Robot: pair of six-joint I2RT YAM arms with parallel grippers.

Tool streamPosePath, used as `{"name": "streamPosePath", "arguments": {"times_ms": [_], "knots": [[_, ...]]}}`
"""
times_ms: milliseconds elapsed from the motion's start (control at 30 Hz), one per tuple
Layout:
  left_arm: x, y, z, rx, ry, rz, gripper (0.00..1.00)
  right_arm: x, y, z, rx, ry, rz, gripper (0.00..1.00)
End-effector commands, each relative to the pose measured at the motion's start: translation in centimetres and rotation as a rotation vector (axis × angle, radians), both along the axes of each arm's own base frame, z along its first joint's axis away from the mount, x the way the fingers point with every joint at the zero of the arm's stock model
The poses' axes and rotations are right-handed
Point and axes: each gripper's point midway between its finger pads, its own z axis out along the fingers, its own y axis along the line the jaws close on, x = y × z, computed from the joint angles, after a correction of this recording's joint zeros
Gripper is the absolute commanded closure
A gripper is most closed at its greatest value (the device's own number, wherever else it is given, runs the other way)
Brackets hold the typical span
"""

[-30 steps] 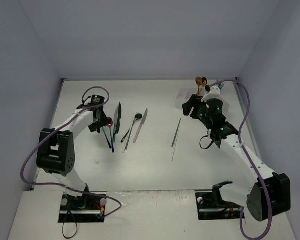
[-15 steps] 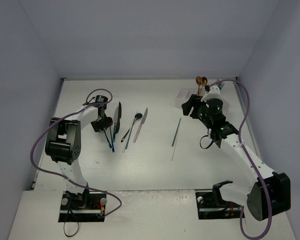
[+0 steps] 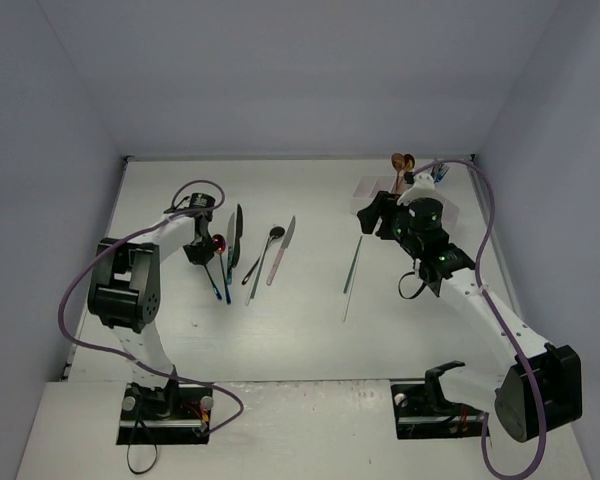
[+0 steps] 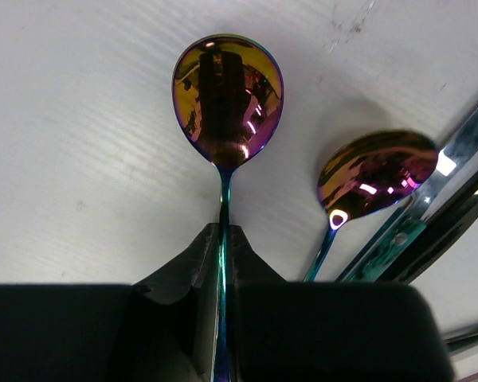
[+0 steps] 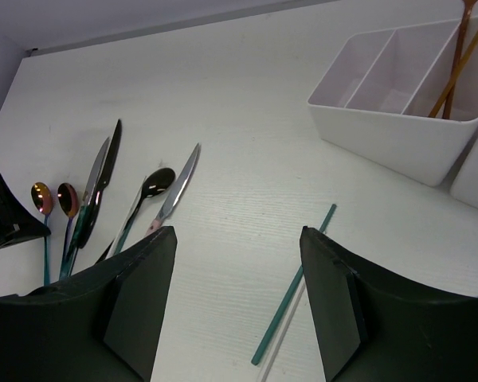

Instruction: Sort the eating utensils into containers

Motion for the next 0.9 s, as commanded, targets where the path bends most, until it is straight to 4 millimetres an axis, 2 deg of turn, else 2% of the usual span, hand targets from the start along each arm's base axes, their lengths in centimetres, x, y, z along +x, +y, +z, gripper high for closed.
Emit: {"name": "streamPosePath", "arguments": {"times_ms": [0, 100, 167, 333, 400, 467, 500, 633, 767, 867], "knots": [[0.7, 0.4, 7.5, 0.03, -0.206, -0.081, 1.0, -0.4, 3.8, 4.6, 0.058, -0.096, 0.127, 0.39], [0.0, -0.5, 11.0, 0.031, -0.326, -0.159, 1.0, -1.4, 7.0, 5.5, 0.08, -0.098, 0.23, 0.39], [-0.8, -2.0, 15.0, 0.01, -0.456, -0.238, 1.0, -2.0, 8.9, 5.8, 0.099, -0.089, 0.291, 0.39], [-3.2, -5.7, 21.2, -0.032, -0.694, -0.417, 1.0, -3.5, 13.4, 8.9, 0.143, -0.123, 0.409, 0.4], [-4.5, -7.2, 23.1, -0.054, -0.763, -0.482, 1.0, -4.3, 15.2, 9.2, 0.145, -0.123, 0.45, 0.4], [-5.5, -8.4, 24.9, -0.079, -0.823, -0.532, 1.0, -4.5, 16.8, 10.6, 0.157, -0.144, 0.477, 0.4], [-6.0, -8.8, 25.8, -0.091, -0.851, -0.552, 1.0, -4.4, 17.5, 10.6, 0.154, -0.142, 0.485, 0.41], [-7.4, -10.7, 27.7, -0.13, -0.922, -0.624, 1.0, -5.4, 20.2, 12.4, 0.157, -0.181, 0.536, 0.41], [-8.1, -11.5, 29.6, -0.167, -0.981, -0.634, 1.0, -6.2, 22.1, 12.3, 0.137, -0.19, 0.574, 0.42], [-8.3, -12.0, 30.0, -0.174, -0.989, -0.649, 1.0, -6.9, 23.3, 12.1, 0.118, -0.2, 0.594, 0.43]]}}
